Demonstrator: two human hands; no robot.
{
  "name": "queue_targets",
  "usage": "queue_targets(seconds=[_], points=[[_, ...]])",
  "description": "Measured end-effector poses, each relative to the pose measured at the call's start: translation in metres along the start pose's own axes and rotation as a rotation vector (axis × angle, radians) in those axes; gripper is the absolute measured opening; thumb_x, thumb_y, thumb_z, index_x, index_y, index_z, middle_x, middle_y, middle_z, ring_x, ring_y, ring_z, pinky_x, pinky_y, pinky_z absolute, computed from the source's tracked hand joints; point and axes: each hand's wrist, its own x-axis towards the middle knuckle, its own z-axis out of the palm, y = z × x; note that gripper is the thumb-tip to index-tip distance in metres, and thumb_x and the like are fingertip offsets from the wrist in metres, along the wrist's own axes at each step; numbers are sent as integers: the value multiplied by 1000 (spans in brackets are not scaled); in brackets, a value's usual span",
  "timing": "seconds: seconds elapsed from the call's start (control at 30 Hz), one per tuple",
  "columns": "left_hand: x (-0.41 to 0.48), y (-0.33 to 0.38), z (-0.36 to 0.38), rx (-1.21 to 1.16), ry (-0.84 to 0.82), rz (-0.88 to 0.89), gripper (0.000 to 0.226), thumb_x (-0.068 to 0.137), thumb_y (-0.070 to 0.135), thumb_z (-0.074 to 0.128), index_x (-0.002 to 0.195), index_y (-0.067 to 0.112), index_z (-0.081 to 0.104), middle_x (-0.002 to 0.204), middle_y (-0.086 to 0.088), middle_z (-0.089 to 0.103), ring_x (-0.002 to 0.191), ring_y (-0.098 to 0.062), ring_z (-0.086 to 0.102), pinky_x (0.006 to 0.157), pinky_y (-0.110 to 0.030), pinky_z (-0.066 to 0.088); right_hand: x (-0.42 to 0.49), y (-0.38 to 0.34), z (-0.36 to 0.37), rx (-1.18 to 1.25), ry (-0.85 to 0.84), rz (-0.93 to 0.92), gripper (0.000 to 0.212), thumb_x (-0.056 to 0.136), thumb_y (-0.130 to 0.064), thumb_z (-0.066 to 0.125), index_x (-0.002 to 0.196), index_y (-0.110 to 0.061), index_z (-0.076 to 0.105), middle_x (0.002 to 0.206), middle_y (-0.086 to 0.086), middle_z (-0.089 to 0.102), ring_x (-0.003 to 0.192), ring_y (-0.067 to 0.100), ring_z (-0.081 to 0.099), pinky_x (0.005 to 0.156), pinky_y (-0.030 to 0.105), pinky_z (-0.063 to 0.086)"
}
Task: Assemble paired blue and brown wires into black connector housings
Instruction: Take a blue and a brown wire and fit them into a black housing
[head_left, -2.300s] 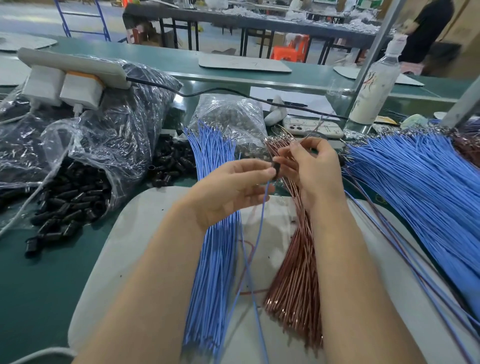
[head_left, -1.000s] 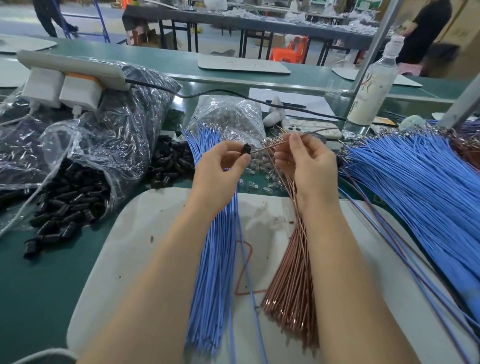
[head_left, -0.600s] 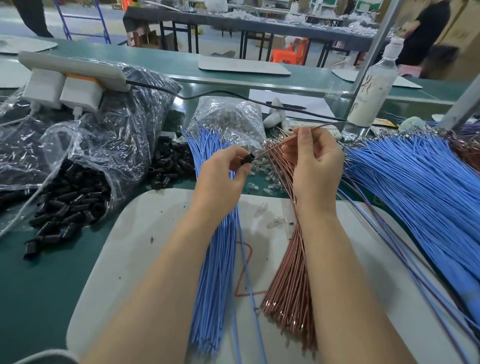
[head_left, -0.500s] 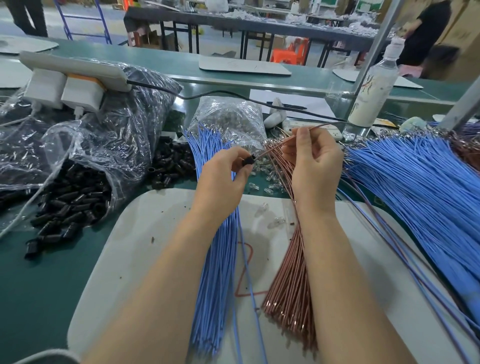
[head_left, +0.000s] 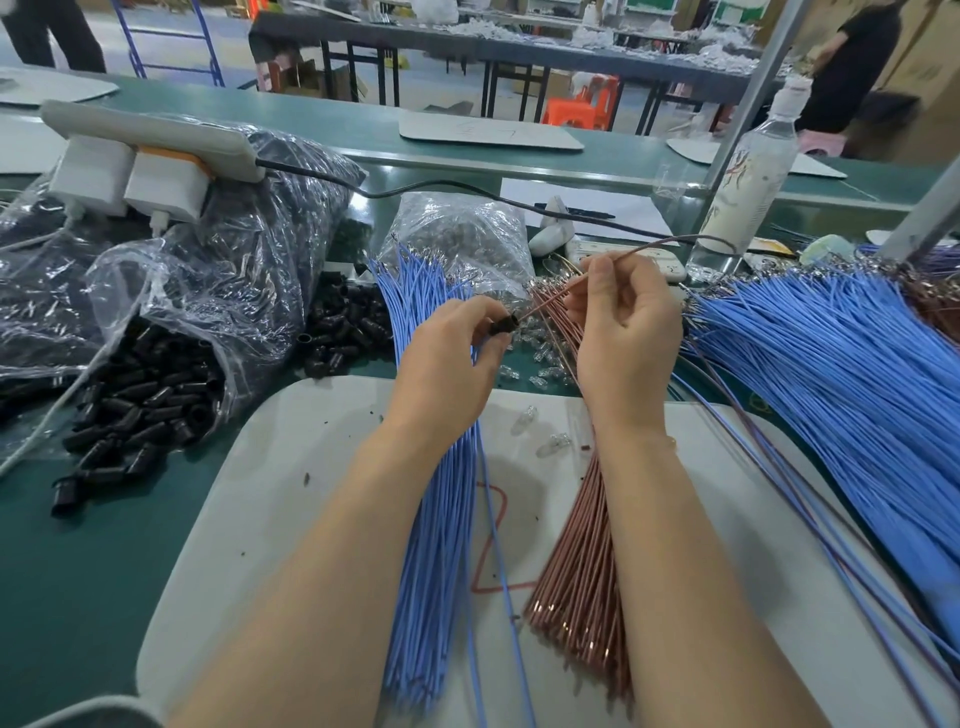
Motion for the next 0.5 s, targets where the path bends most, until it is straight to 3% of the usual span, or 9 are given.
queue_targets(seconds=[0.2,0.3,0.5], points=[[-1,1,-1,4,-5,21,15,91,15,58,105,15,64,95,2,61,87,-13,57,81,-29,48,-2,2,1,-156,-53,-143,22,98,-20,52,89,-4,64,74,3,63,69,20,58,68,38,49],[-1,2,-2,1,2,33,15,91,15,57,105,14,64,96,1,62,87,-14,57,81,-31,48,-4,3,2,-232,-141,-209,23,98,-18,51,89,-2,65,76,6,64,70,23,56,68,40,47],[-2,5,-3,-13,33,71,15,91,14,58,105,13,64,95,0,61,86,-15,56,80,-32,47,-7,0,2,-284,-271,-144,21,94,-22,59,83,-7,68,71,0,64,68,19,59,69,36,48]])
